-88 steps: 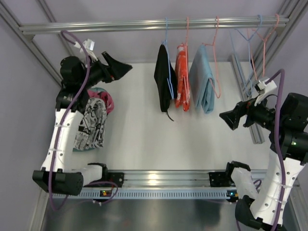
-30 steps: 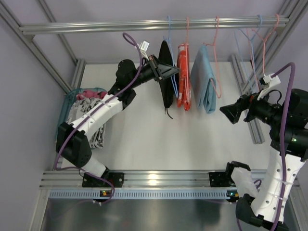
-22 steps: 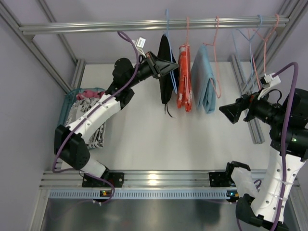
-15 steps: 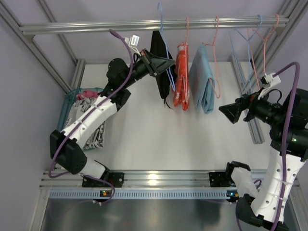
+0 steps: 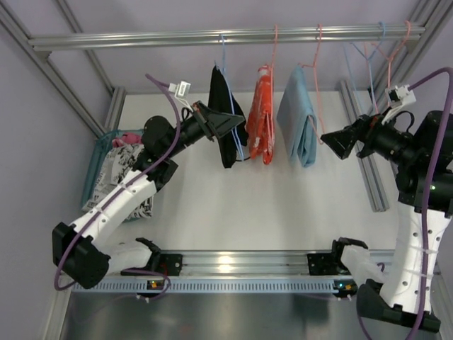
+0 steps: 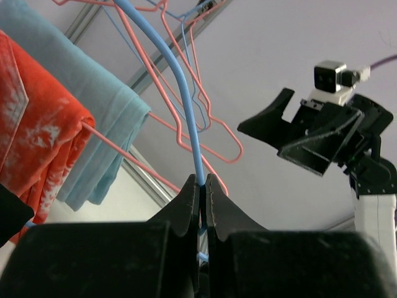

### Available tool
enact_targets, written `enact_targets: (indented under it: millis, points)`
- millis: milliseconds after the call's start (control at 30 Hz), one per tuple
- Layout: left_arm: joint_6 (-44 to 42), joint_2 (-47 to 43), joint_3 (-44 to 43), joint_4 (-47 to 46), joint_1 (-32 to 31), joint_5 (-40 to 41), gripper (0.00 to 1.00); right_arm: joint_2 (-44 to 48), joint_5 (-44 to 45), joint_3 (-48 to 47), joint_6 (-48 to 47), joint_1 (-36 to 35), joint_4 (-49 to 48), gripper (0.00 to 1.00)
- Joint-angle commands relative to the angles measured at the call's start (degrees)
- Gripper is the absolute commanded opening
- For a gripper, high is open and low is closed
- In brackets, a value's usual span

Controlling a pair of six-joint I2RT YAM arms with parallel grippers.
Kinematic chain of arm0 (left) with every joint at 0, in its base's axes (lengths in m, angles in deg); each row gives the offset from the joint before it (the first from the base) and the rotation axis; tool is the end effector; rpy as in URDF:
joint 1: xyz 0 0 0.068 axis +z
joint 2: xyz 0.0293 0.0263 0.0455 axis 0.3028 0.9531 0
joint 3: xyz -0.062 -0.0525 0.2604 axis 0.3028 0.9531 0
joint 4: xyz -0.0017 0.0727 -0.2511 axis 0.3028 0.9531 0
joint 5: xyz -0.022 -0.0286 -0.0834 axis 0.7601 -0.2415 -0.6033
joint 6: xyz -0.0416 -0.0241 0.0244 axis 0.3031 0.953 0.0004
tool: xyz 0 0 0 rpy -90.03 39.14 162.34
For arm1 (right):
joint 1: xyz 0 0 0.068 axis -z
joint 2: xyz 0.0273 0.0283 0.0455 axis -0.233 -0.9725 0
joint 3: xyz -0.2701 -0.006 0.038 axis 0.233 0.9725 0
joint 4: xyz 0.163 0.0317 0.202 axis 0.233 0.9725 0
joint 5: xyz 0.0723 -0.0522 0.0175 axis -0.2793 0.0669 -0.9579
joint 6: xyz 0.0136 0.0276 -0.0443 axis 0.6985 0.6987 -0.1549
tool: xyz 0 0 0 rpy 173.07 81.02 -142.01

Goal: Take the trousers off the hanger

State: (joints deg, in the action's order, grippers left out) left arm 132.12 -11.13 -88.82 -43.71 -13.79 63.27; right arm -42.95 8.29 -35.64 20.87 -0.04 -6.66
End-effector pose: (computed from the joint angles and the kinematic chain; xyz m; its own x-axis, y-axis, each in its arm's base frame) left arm 0.2307 -0.1596 0.4109 -0.5533 -0.5286 -0.6437 0.6687 0.1789 -0.7217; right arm 0.1260 -0.0024 0.4714 -0.3618 0.1776 -0.9152 -0.5050 0.7879 0.3525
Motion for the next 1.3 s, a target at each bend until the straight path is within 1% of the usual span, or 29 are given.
enact_targets:
  millis: [0,67,100,133,167,233,267,333,367,433,500,533,567,633,667,733,767,867,967,1067,1100,1200,1267]
  points:
    - [-7.1,-6.0,1.3,-12.4,-0.6,-1.6,0.0,-2.6,3.4,-3.0,4.2,-5.3,-7.6,0.99]
    - [-7.9,-7.9,4.0,-12.4,-1.1,-1.2,0.0,-5.1,6.7,-5.8,4.2,-8.1,-8.3,0.99]
    - [-8.0,-8.4,4.9,-12.3,-1.4,-0.6,0.0,-6.0,8.0,-6.7,4.0,-11.8,-8.5,0.99]
    - [-8.2,-9.1,6.5,-12.3,-1.6,-0.4,0.0,-7.6,9.0,-7.6,4.0,-13.0,-8.8,0.99]
    - [-8.2,-9.7,7.1,-12.3,-1.8,-0.3,0.0,-8.4,10.9,-8.9,4.2,-16.5,-9.5,0.99]
    - [-8.1,-10.4,8.6,-12.3,-2.0,0.8,0.0,-10.5,12.6,-9.5,3.8,-18.5,-11.3,0.99]
    - [-8.0,-10.7,8.9,-12.2,-2.1,1.0,0.0,-10.9,14.6,-9.8,3.3,-21.5,-13.5,0.99]
    - [-7.4,-11.1,9.6,-12.2,-2.2,1.9,0.0,-14.0,16.2,-11.3,3.0,-24.7,-14.8,0.99]
    - [-7.4,-11.4,9.7,-12.2,-2.2,2.0,0.0,-15.6,17.7,-14.4,2.9,-27.3,-14.8,0.99]
    - [-7.6,-11.8,10.1,-12.2,-2.2,1.9,0.0,-20.1,19.5,-17.9,2.8,-29.5,-15.2,0.99]
    - [-8.2,-12.3,10.3,-12.3,-2.2,1.7,0.0,-23.6,21.8,-22.2,1.9,-33.9,-16.6,0.99]
    - [-8.4,-12.6,10.3,-12.2,-2.2,1.6,0.0,-25.1,22.2,-23.7,1.4,-35.6,-16.5,0.99]
    - [-8.7,-13.0,10.2,-12.1,-2.2,1.4,0.0,-26.5,21.8,-27.1,1.3,-38.9,-16.1,1.0]
    - [-8.9,-13.3,10.1,-11.9,-2.2,1.3,0.0,-30.2,21.8,-29.9,2.0,-41.7,-15.3,0.99]
    - [-8.9,-13.5,10.0,-11.9,-2.2,1.6,0.0,-30.9,21.8,-29.9,2.9,-44.1,-15.5,0.99]
    - [-9.0,-14.0,9.7,-11.9,-2.2,1.8,0.0,-32.6,22.4,-29.9,3.9,-46.1,-16.1,0.99]
    - [-9.0,-14.2,9.7,-11.9,-2.2,1.9,0.0,-33.2,23.3,-29.8,7.3,-47.7,-16.5,0.99]
    - [-9.2,-14.4,9.4,-11.2,-2.1,1.8,0.0,-35.0,27.4,-31.3,9.6,-50.9,-17.3,0.99]
    - [-9.5,-14.7,8.9,-11.0,-2.1,1.6,0.0,-37.3,26.6,-32.7,11.2,-53.1,-18.1,0.96]
    - [-9.1,-14.7,8.3,-11.0,-2.1,1.7,0.0,-38.9,23.3,-32.2,13.1,-54.5,-19.4,0.85]
    - [-8.9,-14.6,8.2,-11.1,-2.1,1.9,0.0,-39.6,22.7,-32.0,13.6,-54.7,-19.7,0.79]
    - [-9.0,-14.7,8.0,-11.0,-2.1,2.2,0.0,-41.3,18.3,-31.5,14.2,-55.9,-20.6,0.67]
    - [-9.2,-14.6,7.5,-10.7,-2.1,1.6,0.0,-41.4,17.2,-30.4,15.5,-56.5,-21.4,0.61]
